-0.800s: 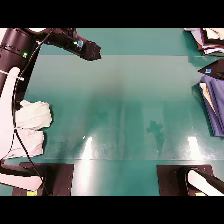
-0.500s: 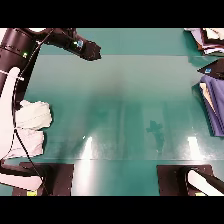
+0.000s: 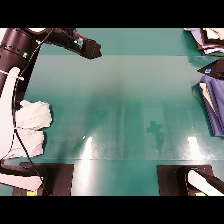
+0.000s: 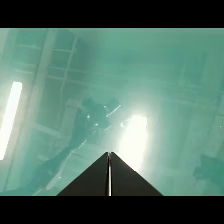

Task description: Fold the shirts.

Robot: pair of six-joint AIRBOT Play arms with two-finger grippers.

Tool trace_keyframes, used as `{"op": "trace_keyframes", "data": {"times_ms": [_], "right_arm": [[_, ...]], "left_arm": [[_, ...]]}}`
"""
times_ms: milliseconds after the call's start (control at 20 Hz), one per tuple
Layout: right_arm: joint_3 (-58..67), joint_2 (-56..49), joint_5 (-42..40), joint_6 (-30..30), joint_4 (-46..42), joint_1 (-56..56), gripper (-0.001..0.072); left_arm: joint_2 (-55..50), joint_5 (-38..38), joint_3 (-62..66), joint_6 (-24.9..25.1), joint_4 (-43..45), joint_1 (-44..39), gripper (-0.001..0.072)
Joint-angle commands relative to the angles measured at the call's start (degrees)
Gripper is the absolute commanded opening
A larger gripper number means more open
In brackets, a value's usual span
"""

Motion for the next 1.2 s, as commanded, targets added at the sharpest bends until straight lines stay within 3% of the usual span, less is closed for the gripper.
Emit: {"op": "trace_keyframes", "data": {"times_ms": [0, 100, 200, 400, 650, 700, 750, 800, 1150], "right_arm": [[0.0, 0.0, 0.0, 0.0, 0.0, 0.0, 0.0016], [0.0, 0.0, 0.1, 0.0, 0.0, 0.0, 0.0016], [0.0, 0.0, 0.1, 0.0, 0.1, 0.1, 0.0016], [0.0, 0.0, 0.0, 0.0, 0.0, 0.1, 0.0016], [0.0, 0.0, -1.3, 0.0, 0.0, 0.1, 0.0016], [0.0, 0.0, -1.6, 0.0, 0.0, 0.1, 0.0016], [0.0, 0.0, -1.7, 0.0, 0.0, 0.0, 0.0016], [0.0, 0.0, -1.7, 0.0, 0.0, 0.0, 0.0016], [0.0, 0.0, -1.2, 0.0, 0.1, 0.7, 0.0016]], "left_arm": [[0.8, -6.9, 0.2, 0.3, 5.4, 3.0, 0.0027], [2.4, -16.8, -0.3, 2.1, 9.7, 8.3, 0.0027], [5.7, -21.2, -3.2, 1.6, 10.9, 15.2, 0.0027], [18.6, -17.0, -18.9, -1.3, 16.2, 28.0, 0.0027], [28.9, -11.2, -39.8, -1.8, 23.2, 36.7, 0.0033], [28.8, -9.4, -42.7, -2.2, 23.2, 37.6, 0.0290], [28.5, -7.2, -45.2, -4.1, 23.3, 38.0, 0.0647], [28.3, -4.3, -48.0, -6.4, 23.5, 38.0, 0.0709], [28.2, 10.9, -64.6, -10.6, 24.3, 38.0, 0.0711]]}}
